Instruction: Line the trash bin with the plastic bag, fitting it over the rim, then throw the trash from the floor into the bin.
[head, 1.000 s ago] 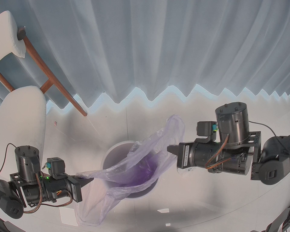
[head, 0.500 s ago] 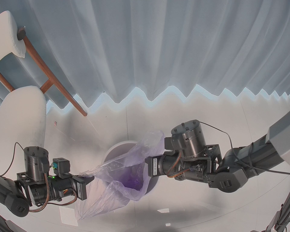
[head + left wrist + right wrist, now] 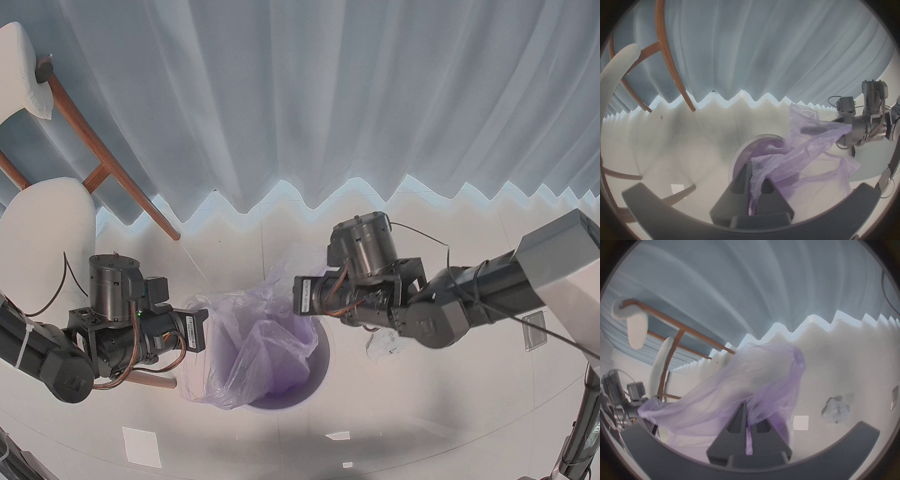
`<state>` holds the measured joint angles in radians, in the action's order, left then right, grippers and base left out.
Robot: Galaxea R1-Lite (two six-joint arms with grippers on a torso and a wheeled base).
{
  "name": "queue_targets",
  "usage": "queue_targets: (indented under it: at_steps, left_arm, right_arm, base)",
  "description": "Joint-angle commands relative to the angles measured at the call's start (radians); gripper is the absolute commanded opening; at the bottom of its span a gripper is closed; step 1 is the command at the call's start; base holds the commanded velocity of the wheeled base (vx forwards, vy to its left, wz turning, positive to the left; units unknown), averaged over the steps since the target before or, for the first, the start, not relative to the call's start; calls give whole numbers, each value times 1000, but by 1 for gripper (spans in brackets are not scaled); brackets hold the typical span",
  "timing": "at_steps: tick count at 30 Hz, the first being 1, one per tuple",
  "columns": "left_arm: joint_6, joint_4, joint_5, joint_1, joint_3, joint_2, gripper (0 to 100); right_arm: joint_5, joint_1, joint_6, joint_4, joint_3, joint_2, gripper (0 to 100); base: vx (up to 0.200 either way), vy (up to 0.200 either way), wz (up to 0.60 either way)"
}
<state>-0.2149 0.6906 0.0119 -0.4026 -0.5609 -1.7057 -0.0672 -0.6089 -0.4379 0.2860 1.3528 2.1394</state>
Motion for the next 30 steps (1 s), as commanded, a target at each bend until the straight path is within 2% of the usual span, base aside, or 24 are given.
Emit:
queue_targets:
  at_steps: [1, 8, 17, 26, 27, 30]
  left_arm:
    - [-9, -56, 17, 28, -71, -61, 0]
    - [-9, -91, 92, 99, -97, -114, 0]
    - [-9, -91, 97, 134, -106, -192, 0]
    - [-11, -89, 97, 136, -117, -195, 0]
    - [-11, -89, 97, 134, -116, -192, 0]
    - [-11, -89, 97, 126, -108, -166, 0]
  right_arm:
    - [30, 98, 5, -82, 95, -32, 0]
    - [139, 195, 19, -156, 45, -79, 0]
    - [136, 210, 65, -136, 55, -4, 0]
    - [113, 205, 68, -64, 101, 76, 0]
    - [112, 205, 67, -59, 97, 73, 100]
    - [115, 202, 30, -68, 72, -4, 100]
  base:
    - [0, 0, 0]
    - [0, 0, 0]
    - [0, 0, 0]
    - [0, 0, 0]
    - [0, 0, 0]
    - [0, 0, 0]
